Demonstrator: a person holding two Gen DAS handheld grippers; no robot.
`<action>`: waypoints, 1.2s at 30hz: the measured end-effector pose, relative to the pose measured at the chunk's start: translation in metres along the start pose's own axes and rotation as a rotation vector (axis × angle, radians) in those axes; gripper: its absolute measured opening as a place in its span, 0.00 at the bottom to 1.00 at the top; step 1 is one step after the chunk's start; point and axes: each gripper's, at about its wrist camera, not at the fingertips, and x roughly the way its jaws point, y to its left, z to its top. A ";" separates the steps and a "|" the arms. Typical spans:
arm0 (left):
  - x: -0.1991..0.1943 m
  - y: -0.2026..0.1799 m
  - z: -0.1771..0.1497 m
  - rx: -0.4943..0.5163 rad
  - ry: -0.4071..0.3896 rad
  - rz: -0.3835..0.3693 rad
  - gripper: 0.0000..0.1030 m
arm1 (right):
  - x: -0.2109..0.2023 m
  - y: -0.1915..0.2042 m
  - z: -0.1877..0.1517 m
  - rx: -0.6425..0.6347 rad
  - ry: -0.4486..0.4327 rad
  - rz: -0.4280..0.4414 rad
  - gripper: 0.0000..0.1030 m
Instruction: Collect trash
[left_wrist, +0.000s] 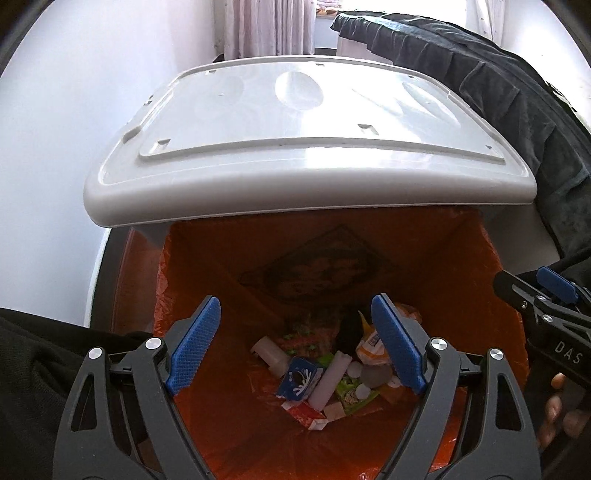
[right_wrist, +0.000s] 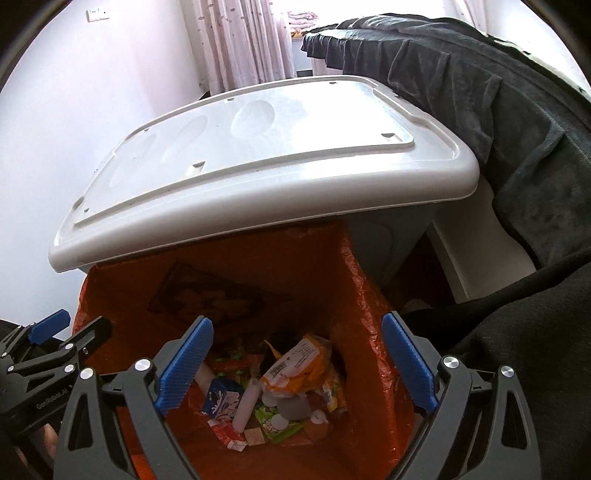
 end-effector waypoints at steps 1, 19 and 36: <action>0.000 0.000 0.000 -0.002 0.000 -0.001 0.79 | 0.000 0.000 0.000 0.000 0.001 -0.001 0.89; -0.002 0.009 -0.001 -0.061 0.009 0.021 0.89 | -0.001 0.001 0.000 0.003 -0.001 -0.001 0.89; -0.006 0.006 0.000 -0.035 -0.014 0.040 0.90 | -0.002 -0.001 -0.001 0.027 -0.005 -0.027 0.95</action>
